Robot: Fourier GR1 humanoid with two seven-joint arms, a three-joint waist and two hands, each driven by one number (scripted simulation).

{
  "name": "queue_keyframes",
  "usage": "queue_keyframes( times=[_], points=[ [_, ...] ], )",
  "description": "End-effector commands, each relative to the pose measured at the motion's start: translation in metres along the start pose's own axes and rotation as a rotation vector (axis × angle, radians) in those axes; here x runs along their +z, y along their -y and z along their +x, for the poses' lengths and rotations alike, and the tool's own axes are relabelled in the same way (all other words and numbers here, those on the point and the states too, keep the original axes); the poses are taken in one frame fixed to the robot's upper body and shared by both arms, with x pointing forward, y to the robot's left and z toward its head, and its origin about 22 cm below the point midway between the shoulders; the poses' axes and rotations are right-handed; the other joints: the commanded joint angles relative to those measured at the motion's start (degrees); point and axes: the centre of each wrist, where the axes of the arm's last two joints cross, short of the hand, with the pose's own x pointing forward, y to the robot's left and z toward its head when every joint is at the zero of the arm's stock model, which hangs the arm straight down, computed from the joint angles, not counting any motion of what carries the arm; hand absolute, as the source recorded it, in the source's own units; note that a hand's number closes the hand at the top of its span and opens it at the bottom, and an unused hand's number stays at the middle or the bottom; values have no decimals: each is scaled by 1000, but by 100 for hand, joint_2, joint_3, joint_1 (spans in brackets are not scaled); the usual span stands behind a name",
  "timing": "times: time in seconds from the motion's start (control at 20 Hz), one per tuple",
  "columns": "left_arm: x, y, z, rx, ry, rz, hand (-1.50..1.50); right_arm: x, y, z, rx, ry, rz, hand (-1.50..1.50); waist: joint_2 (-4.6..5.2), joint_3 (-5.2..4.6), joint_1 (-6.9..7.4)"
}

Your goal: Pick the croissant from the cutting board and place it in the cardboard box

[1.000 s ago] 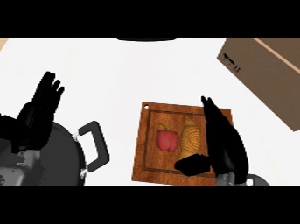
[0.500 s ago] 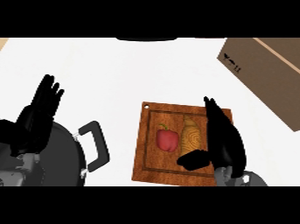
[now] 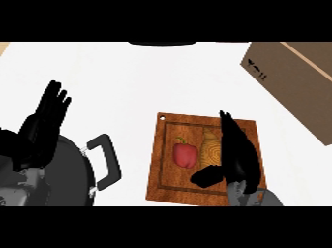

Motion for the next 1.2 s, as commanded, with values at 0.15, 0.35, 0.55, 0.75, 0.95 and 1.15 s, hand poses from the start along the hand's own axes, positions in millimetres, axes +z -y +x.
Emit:
queue_keyframes(
  times=[0.15, 0.35, 0.55, 0.75, 0.95, 1.15],
  points=[
    [7, 4, -5, 1, 16, 10, 0, -13, -4, 8, -1, -91, 10, -150, 0, 1, 12],
    [5, 3, 3, 17, -5, -17, 0, -7, -19, -4, 1, -83, 29, -150, -1, 1, 3],
    [-6, -14, -8, 11, 0, -3, 0, -21, -24, -19, 23, -83, 32, -150, 3, 0, -2],
    [-2, 0, -2, 16, 0, 3, 0, -16, -4, -4, 35, -73, 3, -150, -1, 0, -2],
    [-6, 7, 2, 14, 6, -8, 0, -14, -24, -28, 54, -57, 15, 150, -1, 1, -9],
    [4, -4, -3, 9, 15, 9, 0, -3, -33, 4, 147, 16, -21, 150, -3, 0, 13]
  ],
)
